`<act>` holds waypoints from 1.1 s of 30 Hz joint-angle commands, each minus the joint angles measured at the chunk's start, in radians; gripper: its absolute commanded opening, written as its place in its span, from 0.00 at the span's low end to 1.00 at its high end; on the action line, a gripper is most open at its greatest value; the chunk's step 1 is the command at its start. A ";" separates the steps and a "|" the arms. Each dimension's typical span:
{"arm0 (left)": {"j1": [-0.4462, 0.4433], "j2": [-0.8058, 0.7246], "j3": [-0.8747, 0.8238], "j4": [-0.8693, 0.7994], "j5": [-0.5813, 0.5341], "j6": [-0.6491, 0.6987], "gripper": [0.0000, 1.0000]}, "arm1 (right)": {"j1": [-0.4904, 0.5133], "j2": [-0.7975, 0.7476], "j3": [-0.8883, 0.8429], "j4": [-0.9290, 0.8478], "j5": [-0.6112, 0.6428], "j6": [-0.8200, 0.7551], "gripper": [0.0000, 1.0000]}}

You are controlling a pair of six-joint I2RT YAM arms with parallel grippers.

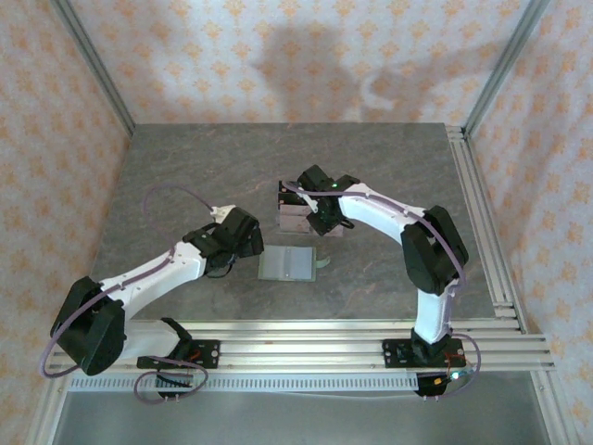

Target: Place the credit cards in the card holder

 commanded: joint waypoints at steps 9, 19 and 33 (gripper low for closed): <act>0.010 0.012 -0.003 -0.011 0.008 -0.018 1.00 | -0.006 0.045 0.020 0.012 0.092 -0.049 0.42; 0.009 0.027 0.003 -0.007 0.022 -0.020 1.00 | -0.007 0.070 0.030 -0.012 0.071 -0.054 0.35; 0.014 0.032 0.009 -0.009 0.021 -0.025 1.00 | 0.008 -0.003 0.111 -0.046 -0.019 -0.038 0.39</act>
